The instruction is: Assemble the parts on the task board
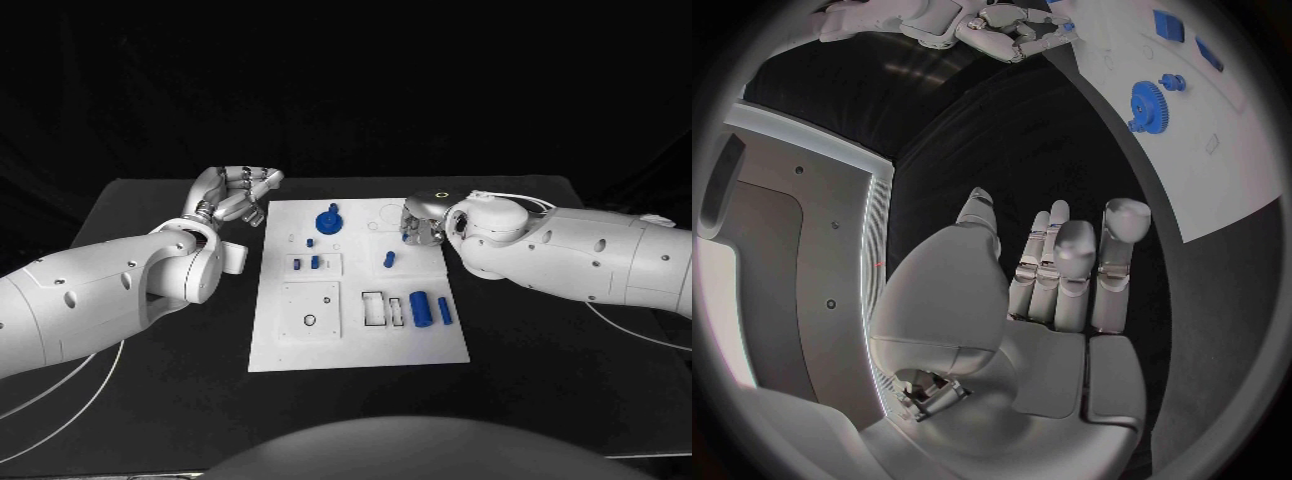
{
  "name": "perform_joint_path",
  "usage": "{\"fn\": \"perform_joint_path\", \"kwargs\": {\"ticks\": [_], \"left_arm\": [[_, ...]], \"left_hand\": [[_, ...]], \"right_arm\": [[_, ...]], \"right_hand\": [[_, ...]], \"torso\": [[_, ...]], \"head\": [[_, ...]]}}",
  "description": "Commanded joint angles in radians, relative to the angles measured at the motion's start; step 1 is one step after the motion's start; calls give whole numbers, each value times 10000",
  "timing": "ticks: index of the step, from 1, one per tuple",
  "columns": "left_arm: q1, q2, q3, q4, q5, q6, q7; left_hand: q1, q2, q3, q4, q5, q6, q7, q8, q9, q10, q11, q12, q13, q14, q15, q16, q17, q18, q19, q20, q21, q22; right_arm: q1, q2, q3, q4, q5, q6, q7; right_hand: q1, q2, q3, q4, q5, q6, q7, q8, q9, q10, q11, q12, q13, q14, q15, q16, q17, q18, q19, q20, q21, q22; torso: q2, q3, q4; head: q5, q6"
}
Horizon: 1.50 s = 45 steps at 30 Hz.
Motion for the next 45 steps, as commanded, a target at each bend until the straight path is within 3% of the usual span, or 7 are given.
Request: {"fn": "perform_joint_path", "kwargs": {"ticks": [1,16,38,45], "left_arm": [[4,24,4,-16,33,168,30],[4,67,-1,-73,33,192,8],[4,92,-2,-99,33,203,-31],[4,80,-3,-115,33,202,-43]], "left_hand": [[5,104,-55,-13,45,-18,-68,32,11,16,-69,9,15,-80,11,-76,-62,30,-70,10,-87,-27],[16,116,-62,-13,47,-20,-68,32,11,15,-68,8,14,-132,13,-143,-143,40,-113,11,-135,-45],[20,120,-65,-14,48,-21,-68,32,10,15,-68,8,15,-140,13,-152,-152,41,-121,11,-140,-46],[32,131,-72,-15,52,-25,-67,32,10,18,-67,9,15,-164,14,-179,-179,45,-142,13,-155,-49]], "right_arm": [[-78,22,-46,24,52,333,55],[-81,16,-46,43,216,426,115],[-120,48,-46,30,355,315,243],[-128,57,-46,29,384,306,211]], "right_hand": [[131,11,87,-10,-17,100,-5,36,12,81,-24,-42,13,1041,-84,41,2635,-68,1029,-72,45,2627],[175,-60,153,-69,-18,156,-68,22,11,112,-35,-111,6,1041,-114,41,2635,-68,1029,-106,45,2627],[253,-24,367,-189,-1,617,-6,165,97,397,-91,-127,15,1041,-159,41,2635,-68,1029,-154,45,2627],[225,-173,368,-232,-3,523,33,71,70,386,-50,-174,4,1041,-142,41,2635,-68,1029,-153,45,2627]], "torso": [[-1,1,-2],[1,-1,4],[-4,1,0],[-3,1,-4]], "head": [[-13,7],[-13,20],[17,-24],[9,-22]]}}
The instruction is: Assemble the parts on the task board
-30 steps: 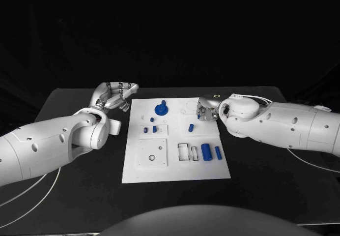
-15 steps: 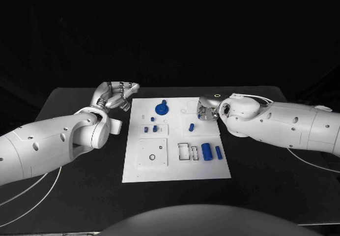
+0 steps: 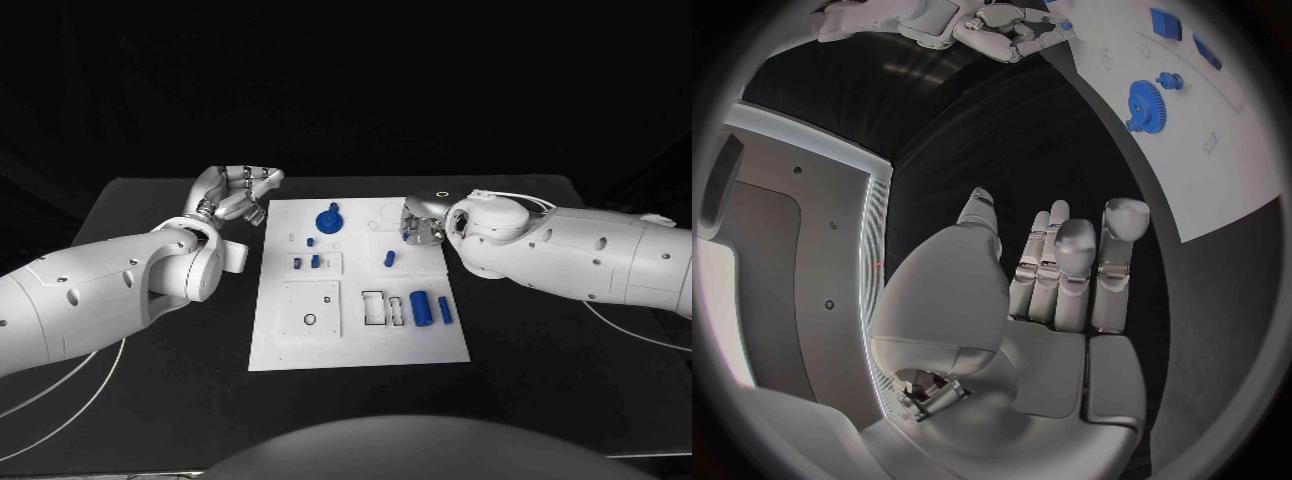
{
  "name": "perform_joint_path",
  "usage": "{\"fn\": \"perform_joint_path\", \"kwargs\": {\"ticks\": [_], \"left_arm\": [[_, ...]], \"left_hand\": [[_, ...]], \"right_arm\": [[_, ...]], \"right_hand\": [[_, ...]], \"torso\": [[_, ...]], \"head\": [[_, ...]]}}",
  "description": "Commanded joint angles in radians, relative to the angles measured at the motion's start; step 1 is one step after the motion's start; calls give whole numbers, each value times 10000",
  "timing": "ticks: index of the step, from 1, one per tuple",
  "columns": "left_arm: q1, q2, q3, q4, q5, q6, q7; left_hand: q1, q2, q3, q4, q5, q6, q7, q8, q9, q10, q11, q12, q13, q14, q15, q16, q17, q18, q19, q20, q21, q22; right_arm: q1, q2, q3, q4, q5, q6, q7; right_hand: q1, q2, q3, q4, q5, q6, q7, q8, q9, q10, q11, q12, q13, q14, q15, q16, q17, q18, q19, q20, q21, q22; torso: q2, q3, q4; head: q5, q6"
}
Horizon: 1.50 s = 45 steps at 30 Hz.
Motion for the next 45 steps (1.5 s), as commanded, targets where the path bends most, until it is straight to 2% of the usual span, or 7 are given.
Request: {"fn": "perform_joint_path", "kwargs": {"ticks": [1,6,10,20,27,45], "left_arm": [[4,13,6,4,30,162,27],[4,11,6,1,30,174,11],[4,13,6,-2,30,187,-2],[4,11,5,-9,30,200,-11],[4,9,5,-18,30,217,-25],[4,13,2,-51,30,249,-45]], "left_hand": [[-20,79,-44,13,52,-25,-67,32,10,18,-68,9,16,-76,-4,-30,-8,44,-68,15,-45,-13],[-20,79,-44,13,52,-25,-67,32,10,18,-68,9,16,-76,-4,-30,-8,44,-68,15,-45,-13],[-20,79,-44,13,52,-25,-67,32,10,18,-68,9,16,-76,-4,-30,-8,44,-68,15,-45,-13],[-6,88,-52,12,57,-31,-66,32,9,21,-67,10,17,-94,-3,-49,-29,49,-93,16,-66,-18],[-6,88,-52,12,57,-31,-66,32,9,21,-67,10,17,-94,-3,-49,-29,49,-93,16,-66,-18],[-1,97,-54,13,60,-32,-66,32,8,22,-67,11,17,-102,-3,-58,-39,51,-103,17,-75,-21]], "right_arm": [[-112,44,-66,36,135,354,160],[-115,60,-66,40,140,344,128],[-116,81,-66,40,142,290,120],[-118,120,-66,34,143,282,124],[-120,131,-66,18,88,356,28],[-130,86,-65,8,-12,331,-118]], "right_hand": [[24,-99,42,-18,-2,-59,45,-67,-31,41,43,-61,3,1041,-66,41,2630,-69,1029,-79,45,2632],[-19,-207,68,-21,-5,-302,11,-221,-94,-1,76,-76,1,1041,-41,41,2630,-69,1029,-63,45,2632],[-94,-296,105,7,-11,-543,-89,-276,-148,-99,203,-81,0,1041,73,41,2630,-69,1029,7,45,2632],[-144,-285,146,42,-12,-537,-66,-230,-140,-110,223,-70,4,1041,115,41,2630,-69,1029,50,45,2632],[-152,-225,235,43,-14,-281,32,-119,-83,6,146,-40,11,1041,72,41,2630,-69,1029,58,45,2632],[-187,-260,227,52,-16,-279,26,-131,-85,20,176,-45,9,1041,92,41,2630,-69,1029,61,45,2632]], "torso": [[-2,-1,-3],[1,-3,5],[-1,-2,1],[0,2,6],[-2,2,-1],[5,0,1]], "head": [[-1,-1],[-13,2],[-12,0],[-21,-1],[-16,16],[-40,33]]}}
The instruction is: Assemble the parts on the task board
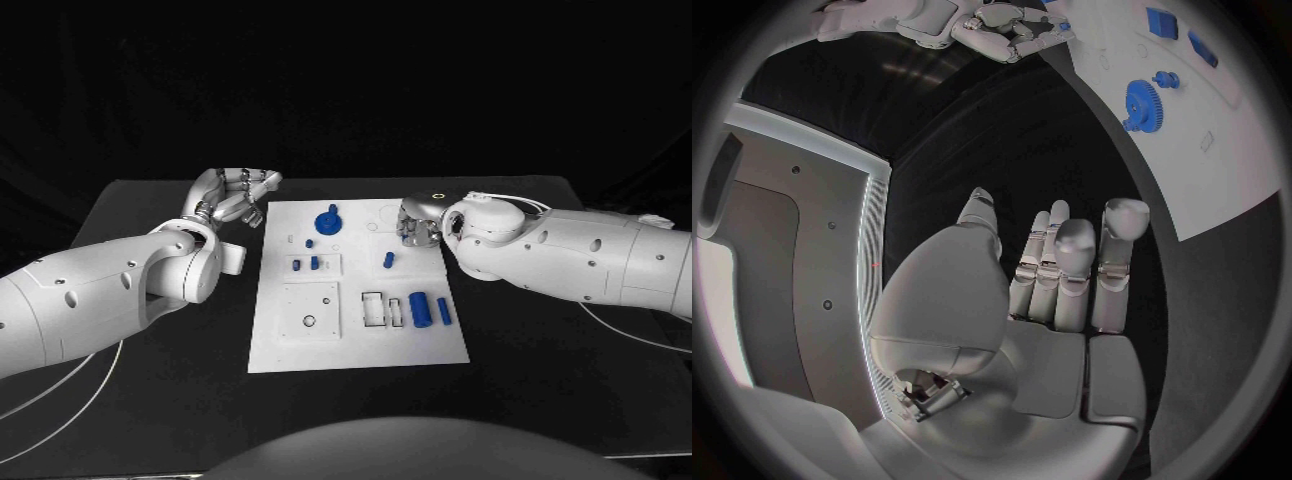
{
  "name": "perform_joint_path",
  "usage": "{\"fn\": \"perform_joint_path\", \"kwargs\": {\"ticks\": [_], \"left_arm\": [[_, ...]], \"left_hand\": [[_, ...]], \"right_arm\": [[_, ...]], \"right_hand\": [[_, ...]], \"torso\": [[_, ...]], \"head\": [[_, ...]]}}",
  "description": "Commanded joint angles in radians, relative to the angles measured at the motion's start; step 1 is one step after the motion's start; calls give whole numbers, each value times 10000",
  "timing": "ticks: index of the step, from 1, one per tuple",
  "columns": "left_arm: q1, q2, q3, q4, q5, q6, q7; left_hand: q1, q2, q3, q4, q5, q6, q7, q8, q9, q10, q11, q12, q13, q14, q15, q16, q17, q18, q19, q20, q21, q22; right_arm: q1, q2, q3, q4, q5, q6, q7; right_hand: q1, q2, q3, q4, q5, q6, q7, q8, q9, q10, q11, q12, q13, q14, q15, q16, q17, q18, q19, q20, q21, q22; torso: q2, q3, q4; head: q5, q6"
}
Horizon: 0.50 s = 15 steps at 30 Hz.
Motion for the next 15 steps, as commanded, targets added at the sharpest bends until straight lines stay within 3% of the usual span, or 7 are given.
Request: {"fn": "perform_joint_path", "kwargs": {"ticks": [1,15], "left_arm": [[4,22,5,6,30,174,33],[4,31,1,-15,30,195,24]], "left_hand": [[-1,97,-54,13,60,-32,-66,32,9,21,-67,11,10,-67,32,-59,-9,51,-69,-19,-35,-12],[7,125,-58,15,66,-33,-66,34,9,24,-67,12,11,-81,33,-73,-23,54,-89,-18,-47,-13]], "right_arm": [[-109,6,-70,2,-33,381,-53],[-114,-4,-70,7,-65,373,-74]], "right_hand": [[-78,-52,66,-1,-17,64,7,24,12,22,0,3,2,1042,16,41,2634,-69,1029,60,45,2627],[-104,-55,79,10,-18,76,4,17,12,62,9,9,4,1042,51,41,2634,-69,1029,81,45,2627]], "torso": [[3,-1,6],[-3,-3,2]], "head": [[-10,-6],[-20,-12]]}}
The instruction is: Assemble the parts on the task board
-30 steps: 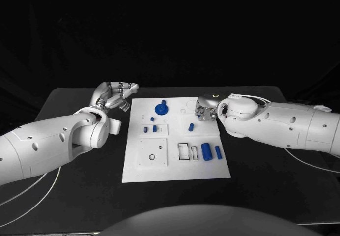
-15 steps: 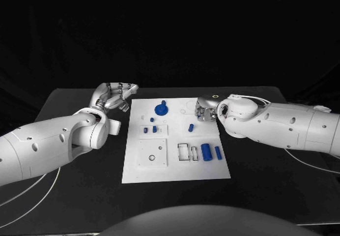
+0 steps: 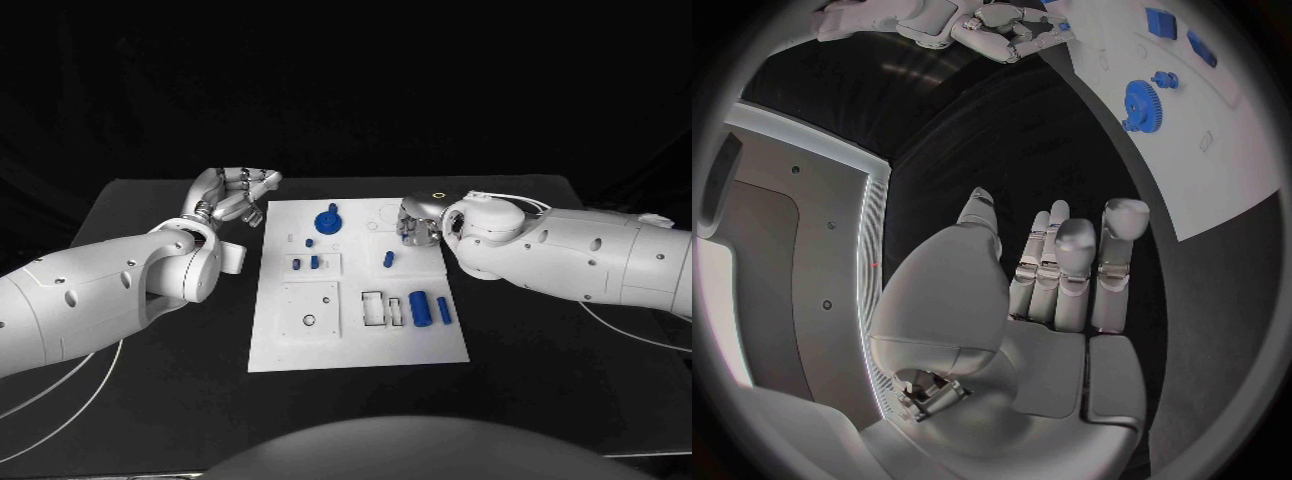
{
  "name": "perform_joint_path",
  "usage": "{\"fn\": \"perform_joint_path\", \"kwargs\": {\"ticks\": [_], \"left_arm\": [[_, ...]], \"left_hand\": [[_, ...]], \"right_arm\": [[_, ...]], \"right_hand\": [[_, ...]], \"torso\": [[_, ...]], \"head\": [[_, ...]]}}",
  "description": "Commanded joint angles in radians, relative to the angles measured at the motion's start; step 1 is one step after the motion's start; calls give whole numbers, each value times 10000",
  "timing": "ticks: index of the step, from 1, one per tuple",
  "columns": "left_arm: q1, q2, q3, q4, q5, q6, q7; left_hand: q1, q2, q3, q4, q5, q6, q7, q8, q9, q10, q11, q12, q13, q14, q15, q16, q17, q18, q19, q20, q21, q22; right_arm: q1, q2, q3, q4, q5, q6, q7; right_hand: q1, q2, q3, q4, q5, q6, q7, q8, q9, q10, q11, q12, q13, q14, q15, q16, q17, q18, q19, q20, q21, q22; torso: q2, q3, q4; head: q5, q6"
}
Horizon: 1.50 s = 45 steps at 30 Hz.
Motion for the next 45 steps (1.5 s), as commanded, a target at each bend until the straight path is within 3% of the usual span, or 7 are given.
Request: {"fn": "perform_joint_path", "kwargs": {"ticks": [1,16,34,45], "left_arm": [[4,24,5,3,29,176,43],[3,27,0,-8,29,192,32],[2,45,-5,-38,29,219,18],[0,53,-7,-57,29,240,7]], "left_hand": [[7,126,-58,15,66,-33,-66,34,8,24,-67,12,12,-46,-2,-27,-8,53,-54,17,-49,-14],[7,126,-58,15,66,-33,-66,34,8,24,-67,12,12,-46,-2,-27,-8,53,-54,17,-49,-14],[14,147,-63,15,71,-33,-66,36,9,26,-67,13,13,-56,-2,-39,-21,56,-70,18,-60,-16],[20,163,-70,15,72,-33,-67,38,9,29,-67,14,13,-65,-2,-48,-30,59,-88,19,-74,-19]], "right_arm": [[-109,9,-71,-1,-43,381,-55],[-121,24,-70,3,-60,379,-76],[-127,-2,-70,-16,-69,391,-207],[-136,-14,-70,-11,-73,390,-235]], "right_hand": [[-66,-12,85,10,-18,89,5,21,16,72,8,11,13,1042,56,41,2635,-69,1029,85,45,2628],[-31,26,184,-56,-21,461,108,153,92,272,-57,26,16,1042,14,41,2635,-69,1029,83,45,2628],[-138,-131,177,-45,-27,171,112,-61,12,242,-24,-24,4,1042,40,41,2635,-69,1029,83,45,2628],[-110,-63,252,-66,-25,376,141,33,55,332,-48,7,14,1042,41,41,2635,-69,1029,93,45,2628]], "torso": [[-1,0,2],[3,-2,-1],[0,0,1],[2,-1,5]], "head": [[-12,3],[-29,-9],[-50,-20],[-52,-13]]}}
